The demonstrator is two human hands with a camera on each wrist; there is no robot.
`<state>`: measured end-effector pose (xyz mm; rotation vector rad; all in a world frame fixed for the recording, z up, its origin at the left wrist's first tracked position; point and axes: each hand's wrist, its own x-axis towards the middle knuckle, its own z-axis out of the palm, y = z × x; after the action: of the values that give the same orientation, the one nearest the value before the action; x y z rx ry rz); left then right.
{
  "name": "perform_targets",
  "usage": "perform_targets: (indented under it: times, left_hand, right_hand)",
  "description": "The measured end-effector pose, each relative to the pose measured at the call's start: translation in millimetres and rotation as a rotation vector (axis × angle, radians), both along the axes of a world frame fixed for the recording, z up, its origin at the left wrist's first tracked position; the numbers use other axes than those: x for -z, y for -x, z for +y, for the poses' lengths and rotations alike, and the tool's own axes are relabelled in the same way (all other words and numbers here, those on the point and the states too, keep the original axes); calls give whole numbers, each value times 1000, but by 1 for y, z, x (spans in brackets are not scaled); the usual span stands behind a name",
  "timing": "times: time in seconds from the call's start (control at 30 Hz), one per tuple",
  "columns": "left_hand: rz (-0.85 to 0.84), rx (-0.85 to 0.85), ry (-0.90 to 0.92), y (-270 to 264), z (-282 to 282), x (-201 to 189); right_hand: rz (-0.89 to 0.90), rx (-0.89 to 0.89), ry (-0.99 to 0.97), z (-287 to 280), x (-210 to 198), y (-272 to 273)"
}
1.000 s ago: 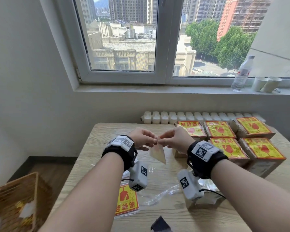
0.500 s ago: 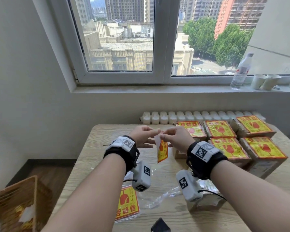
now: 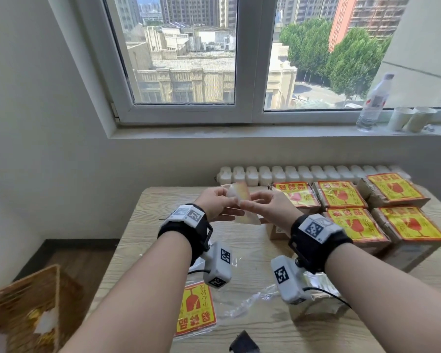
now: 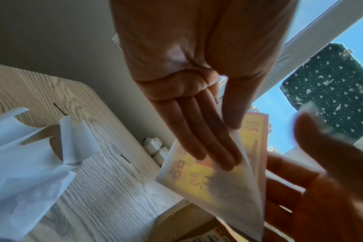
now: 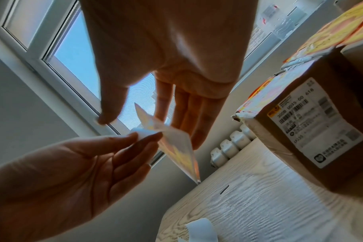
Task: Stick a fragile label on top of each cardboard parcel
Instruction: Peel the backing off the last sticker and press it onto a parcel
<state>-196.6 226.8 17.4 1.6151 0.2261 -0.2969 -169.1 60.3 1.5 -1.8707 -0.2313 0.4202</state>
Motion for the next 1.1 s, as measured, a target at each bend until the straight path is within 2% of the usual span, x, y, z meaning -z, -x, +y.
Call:
perform_targets:
  times: [0.13,0.57,0.9,1.1]
  left_hand:
    - [0,-8,-32,-2,2,1]
    - [43,-63,-36,-12,22,17]
    - [233,-339,-365,-13,100,66]
    - [318,-353,-477,-20,120,110]
  right_hand:
    - [-70,69,0,8,5,-2]
    - [-53,141,-44,26,17,-6]
    - [-15,302,95,19,40,-11]
    - [28,371,109,29,52,-5]
